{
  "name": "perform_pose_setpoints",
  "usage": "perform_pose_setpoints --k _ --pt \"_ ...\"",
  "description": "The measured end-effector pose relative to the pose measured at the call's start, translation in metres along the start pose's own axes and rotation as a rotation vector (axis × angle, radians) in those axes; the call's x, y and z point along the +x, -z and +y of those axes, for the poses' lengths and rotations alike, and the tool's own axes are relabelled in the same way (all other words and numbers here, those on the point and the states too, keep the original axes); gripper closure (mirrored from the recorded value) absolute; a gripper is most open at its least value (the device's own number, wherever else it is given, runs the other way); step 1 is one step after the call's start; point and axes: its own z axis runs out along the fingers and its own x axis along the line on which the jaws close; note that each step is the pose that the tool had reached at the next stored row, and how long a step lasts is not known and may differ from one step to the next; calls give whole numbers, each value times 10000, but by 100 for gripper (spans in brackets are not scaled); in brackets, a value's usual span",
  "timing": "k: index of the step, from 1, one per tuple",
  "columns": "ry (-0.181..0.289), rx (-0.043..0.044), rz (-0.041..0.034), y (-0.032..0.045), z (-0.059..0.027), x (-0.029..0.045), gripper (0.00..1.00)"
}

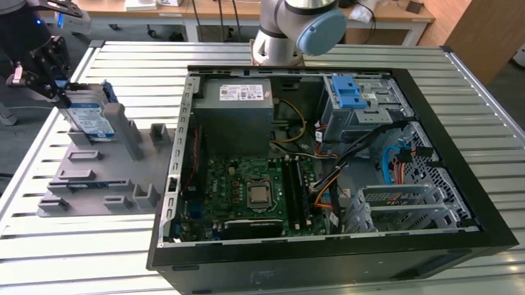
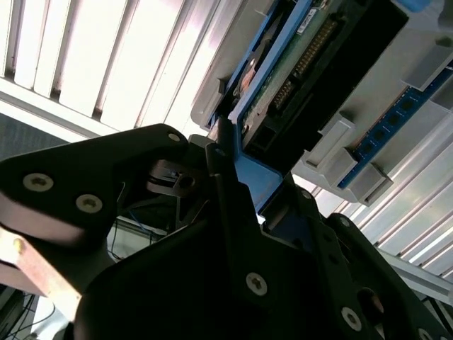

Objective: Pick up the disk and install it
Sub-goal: 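Pick up the disk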

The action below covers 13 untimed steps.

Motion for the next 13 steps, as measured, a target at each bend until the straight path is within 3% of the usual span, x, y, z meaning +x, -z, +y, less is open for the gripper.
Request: perform_pose_setpoints --k 13 --pt "0 1 -1 35 0 0 64"
